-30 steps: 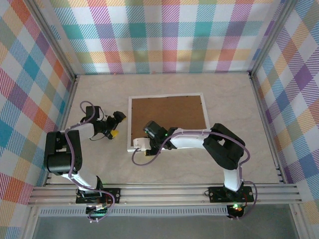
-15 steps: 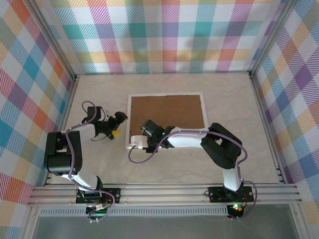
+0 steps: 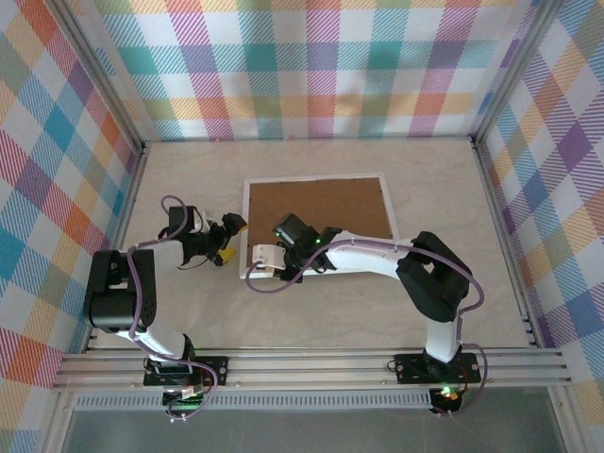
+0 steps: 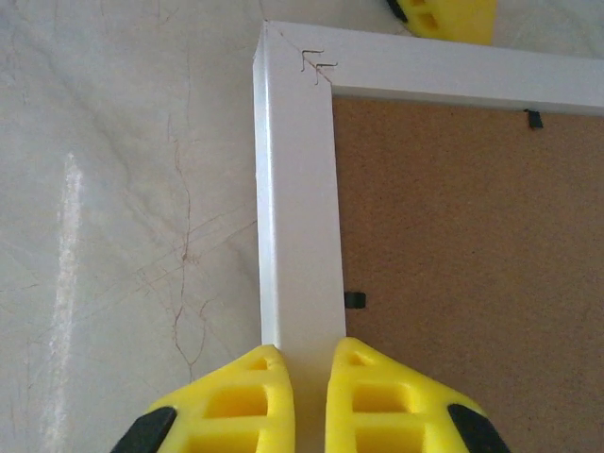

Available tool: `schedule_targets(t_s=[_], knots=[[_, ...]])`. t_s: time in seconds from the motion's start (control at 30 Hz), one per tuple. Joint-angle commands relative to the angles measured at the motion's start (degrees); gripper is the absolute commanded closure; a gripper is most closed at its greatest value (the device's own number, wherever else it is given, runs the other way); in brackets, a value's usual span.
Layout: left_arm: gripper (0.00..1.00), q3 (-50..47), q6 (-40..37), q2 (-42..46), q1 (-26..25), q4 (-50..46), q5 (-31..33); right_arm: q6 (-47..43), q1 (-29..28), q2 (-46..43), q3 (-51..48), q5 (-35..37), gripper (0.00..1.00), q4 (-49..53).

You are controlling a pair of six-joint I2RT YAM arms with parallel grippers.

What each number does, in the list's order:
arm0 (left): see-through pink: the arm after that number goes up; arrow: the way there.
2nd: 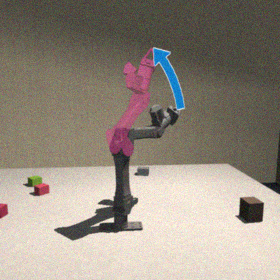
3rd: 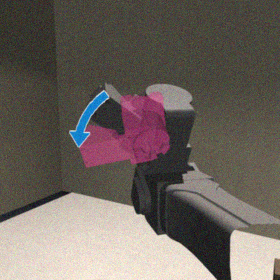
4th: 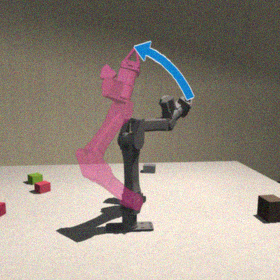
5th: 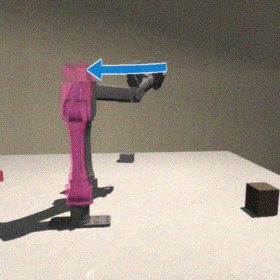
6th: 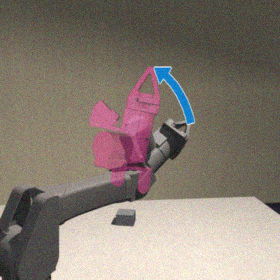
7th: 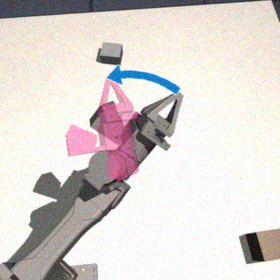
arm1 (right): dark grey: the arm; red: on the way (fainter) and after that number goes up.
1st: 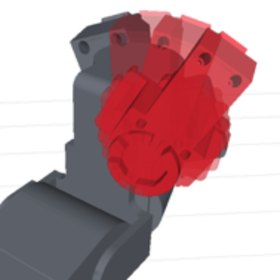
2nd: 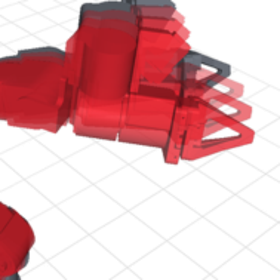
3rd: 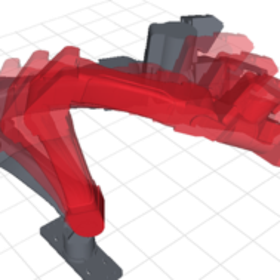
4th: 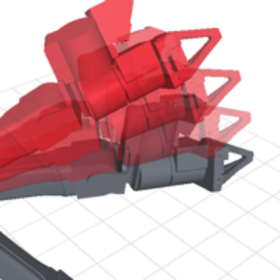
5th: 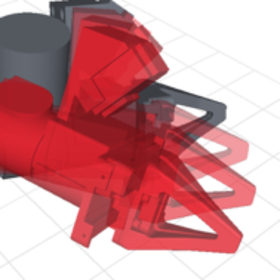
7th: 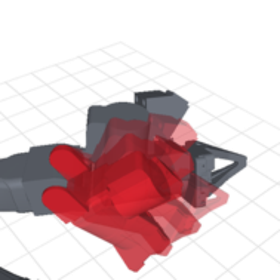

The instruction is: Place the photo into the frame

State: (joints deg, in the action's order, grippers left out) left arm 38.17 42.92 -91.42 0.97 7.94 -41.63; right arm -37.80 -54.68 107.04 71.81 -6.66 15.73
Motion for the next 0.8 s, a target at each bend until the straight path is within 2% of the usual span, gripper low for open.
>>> schedule_targets(t_s=[0.0, 0.23, 0.5, 0.67, 0.77], knots=[[0.00, -0.7, 2.1, -1.7, -1.9, 2.5, -4.4, 2.1, 0.5, -2.6, 2.7, -2.9, 1.00, -2.1], [0.00, -1.6, 4.8, -3.4, -4.7, 8.9, -6.8, 2.9, 0.6, -2.4, 2.5, -3.3, 1.00, -3.7], [0.03, -4.2, 8.2, -4.4, -5.2, 18.1, -9.0, 4.7, 1.5, -2.1, 2.5, -5.3, 1.00, -5.4], [0.11, -5.7, 8.4, -2.6, -5.3, 21.8, -10.3, 5.7, 2.3, -1.2, 1.4, -6.4, 1.00, -7.6], [0.23, -6.1, 8.5, -1.1, -5.3, 22.6, -10.3, 6.8, 3.0, -0.6, 0.9, -7.4, 1.00, -8.6]])
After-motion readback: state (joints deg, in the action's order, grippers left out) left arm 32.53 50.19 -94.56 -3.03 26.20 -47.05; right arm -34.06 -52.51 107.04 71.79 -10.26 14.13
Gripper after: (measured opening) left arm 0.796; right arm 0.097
